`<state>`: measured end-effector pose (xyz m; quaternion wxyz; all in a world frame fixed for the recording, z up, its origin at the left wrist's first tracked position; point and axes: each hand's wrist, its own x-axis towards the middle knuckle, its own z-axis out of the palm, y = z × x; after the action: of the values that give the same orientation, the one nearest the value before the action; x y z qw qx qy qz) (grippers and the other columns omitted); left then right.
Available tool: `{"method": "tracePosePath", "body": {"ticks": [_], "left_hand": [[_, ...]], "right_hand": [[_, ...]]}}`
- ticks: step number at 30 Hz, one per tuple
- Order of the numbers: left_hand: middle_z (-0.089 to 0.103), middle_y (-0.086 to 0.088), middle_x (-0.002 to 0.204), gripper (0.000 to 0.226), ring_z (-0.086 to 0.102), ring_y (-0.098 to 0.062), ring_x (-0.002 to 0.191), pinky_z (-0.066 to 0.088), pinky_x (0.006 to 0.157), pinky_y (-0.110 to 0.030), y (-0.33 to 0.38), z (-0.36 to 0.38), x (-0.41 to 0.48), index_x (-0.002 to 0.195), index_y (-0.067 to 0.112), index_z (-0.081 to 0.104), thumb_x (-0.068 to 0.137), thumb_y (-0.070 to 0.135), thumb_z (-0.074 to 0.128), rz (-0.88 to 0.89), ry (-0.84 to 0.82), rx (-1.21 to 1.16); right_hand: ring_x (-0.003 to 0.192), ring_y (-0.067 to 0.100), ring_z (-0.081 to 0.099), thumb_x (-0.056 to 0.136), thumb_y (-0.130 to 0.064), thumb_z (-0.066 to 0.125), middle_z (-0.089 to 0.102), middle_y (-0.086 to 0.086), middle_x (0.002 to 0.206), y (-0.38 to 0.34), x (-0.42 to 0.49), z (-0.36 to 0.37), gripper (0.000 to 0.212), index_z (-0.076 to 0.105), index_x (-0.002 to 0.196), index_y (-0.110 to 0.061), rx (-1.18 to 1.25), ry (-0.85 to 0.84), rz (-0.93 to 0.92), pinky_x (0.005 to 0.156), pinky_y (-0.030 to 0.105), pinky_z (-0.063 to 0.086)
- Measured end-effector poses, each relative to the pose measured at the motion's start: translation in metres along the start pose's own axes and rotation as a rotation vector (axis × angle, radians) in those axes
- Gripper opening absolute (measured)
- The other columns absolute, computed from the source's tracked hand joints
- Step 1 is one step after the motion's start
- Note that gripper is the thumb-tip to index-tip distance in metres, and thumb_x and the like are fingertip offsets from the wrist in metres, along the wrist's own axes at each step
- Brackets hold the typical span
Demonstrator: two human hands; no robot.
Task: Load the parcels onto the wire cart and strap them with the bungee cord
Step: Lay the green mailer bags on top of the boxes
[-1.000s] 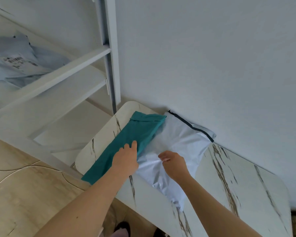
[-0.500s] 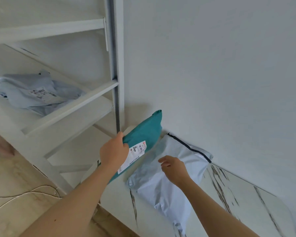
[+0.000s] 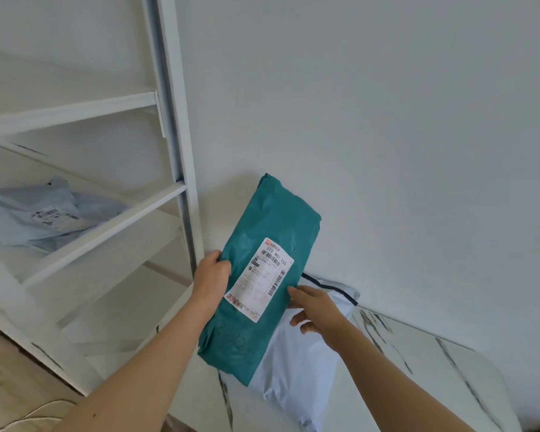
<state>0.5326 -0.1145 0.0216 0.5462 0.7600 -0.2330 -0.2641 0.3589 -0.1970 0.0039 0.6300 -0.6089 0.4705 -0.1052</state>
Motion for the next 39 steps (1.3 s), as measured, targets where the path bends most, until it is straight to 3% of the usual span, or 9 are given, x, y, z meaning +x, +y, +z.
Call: {"method": "tracePosePath", "body": {"ticks": [4,10,14,19,25,32,39], "left_hand": [[0.045,-0.005,0.068,0.013,0.042,-0.018,0.063,0.032,0.057,-0.03,0.007,0.023,-0.011,0.075,0.007,0.046,0.078,-0.005,0.041,0.019,-0.093,-0.01],[0.06,0.003,0.09,0.024,0.056,-0.011,0.077,0.039,0.059,-0.025,-0.013,0.056,-0.02,0.105,0.017,0.053,0.084,0.006,0.048,0.125,-0.267,0.156],[0.061,0.007,0.093,0.023,0.057,-0.007,0.08,0.04,0.06,-0.021,-0.03,0.08,-0.027,0.106,0.021,0.054,0.085,0.011,0.052,0.137,-0.4,0.187],[0.062,0.004,0.087,0.011,0.058,-0.015,0.079,0.042,0.06,-0.021,-0.042,0.119,-0.043,0.095,0.016,0.058,0.086,0.012,0.053,0.192,-0.517,0.222],[0.07,-0.003,0.085,0.011,0.065,-0.023,0.082,0.053,0.078,-0.039,-0.043,0.161,-0.075,0.089,0.011,0.068,0.083,0.016,0.061,0.216,-0.657,0.273],[0.066,0.007,0.079,0.011,0.064,-0.02,0.079,0.05,0.074,-0.033,-0.032,0.208,-0.131,0.087,0.014,0.068,0.084,0.016,0.057,0.289,-0.782,0.388],[0.067,0.004,0.084,0.009,0.066,-0.023,0.078,0.057,0.076,-0.045,-0.015,0.269,-0.222,0.087,0.013,0.064,0.084,0.012,0.056,0.323,-0.844,0.339]], "right_hand": [[0.052,0.015,0.051,0.094,-0.01,0.051,0.062,0.007,0.099,0.009,-0.01,-0.015,0.026,0.052,0.12,-0.013,0.093,0.056,0.005,0.049,0.022,0.04],[0.057,0.018,0.06,0.089,0.006,0.045,0.063,0.011,0.094,0.035,-0.021,-0.039,0.032,0.05,0.117,-0.01,0.141,0.312,0.024,0.055,0.027,0.055],[0.062,0.02,0.06,0.088,0.005,0.043,0.064,0.008,0.089,0.061,-0.032,-0.054,0.036,0.049,0.118,-0.014,0.093,0.491,0.073,0.075,0.039,0.059],[0.06,0.018,0.058,0.091,0.003,0.042,0.064,0.006,0.084,0.089,-0.059,-0.072,0.033,0.051,0.116,-0.015,0.094,0.673,0.124,0.072,0.037,0.058],[0.061,0.014,0.059,0.094,-0.003,0.046,0.064,0.004,0.081,0.117,-0.106,-0.109,0.041,0.048,0.134,-0.012,0.061,0.829,0.191,0.07,0.031,0.057],[0.064,0.014,0.062,0.094,-0.005,0.05,0.065,0.002,0.079,0.157,-0.165,-0.144,0.038,0.052,0.131,-0.013,0.094,0.973,0.21,0.077,0.037,0.058],[0.067,0.015,0.067,0.093,-0.007,0.052,0.066,-0.001,0.088,0.205,-0.243,-0.204,0.035,0.055,0.127,-0.016,0.139,1.045,0.17,0.074,0.037,0.059]]}}
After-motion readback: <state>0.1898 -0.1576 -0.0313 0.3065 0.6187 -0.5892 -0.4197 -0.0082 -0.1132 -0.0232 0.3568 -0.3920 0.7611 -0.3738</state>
